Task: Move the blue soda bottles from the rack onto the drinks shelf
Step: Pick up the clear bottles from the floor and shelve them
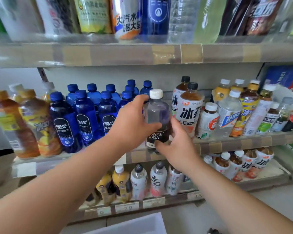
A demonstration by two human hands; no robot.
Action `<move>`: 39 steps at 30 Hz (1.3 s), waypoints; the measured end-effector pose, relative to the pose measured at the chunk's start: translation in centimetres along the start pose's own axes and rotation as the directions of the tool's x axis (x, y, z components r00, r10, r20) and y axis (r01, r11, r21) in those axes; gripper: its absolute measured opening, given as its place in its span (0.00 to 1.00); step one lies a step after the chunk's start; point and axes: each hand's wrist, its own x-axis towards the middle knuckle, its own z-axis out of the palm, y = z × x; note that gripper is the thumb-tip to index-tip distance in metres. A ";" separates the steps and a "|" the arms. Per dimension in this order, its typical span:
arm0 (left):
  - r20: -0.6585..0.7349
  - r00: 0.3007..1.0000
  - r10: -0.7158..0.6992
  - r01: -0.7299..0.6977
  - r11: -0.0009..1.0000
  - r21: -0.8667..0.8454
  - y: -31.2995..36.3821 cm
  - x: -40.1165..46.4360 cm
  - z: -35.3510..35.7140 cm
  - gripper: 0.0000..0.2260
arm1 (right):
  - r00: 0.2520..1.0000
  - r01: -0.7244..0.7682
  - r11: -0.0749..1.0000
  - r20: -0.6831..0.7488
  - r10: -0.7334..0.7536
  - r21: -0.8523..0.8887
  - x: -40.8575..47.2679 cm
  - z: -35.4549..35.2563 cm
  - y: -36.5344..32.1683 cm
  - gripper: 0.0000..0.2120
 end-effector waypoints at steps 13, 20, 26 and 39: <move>0.176 0.984 0.033 -0.128 0.820 0.558 2.9 8.4 -0.1 0.28 | 0.999 -0.005 0.996 -0.033 0.002 -0.087 7.0 1.4 1.6 0.29; 0.176 0.984 -0.019 -0.115 0.688 0.716 1.5 9.8 1.7 0.19 | 0.999 -0.042 0.986 -0.021 0.039 -0.164 8.7 3.3 3.5 0.26; 0.174 0.984 -0.031 -0.111 0.658 0.744 0.5 10.9 3.4 0.20 | 0.998 -0.064 0.987 -0.017 0.062 -0.148 9.6 4.1 4.9 0.28; 0.137 0.988 -0.069 -0.076 0.551 0.831 -0.1 11.8 4.4 0.17 | 0.993 -0.106 0.958 0.029 0.118 -0.265 11.6 4.7 6.3 0.29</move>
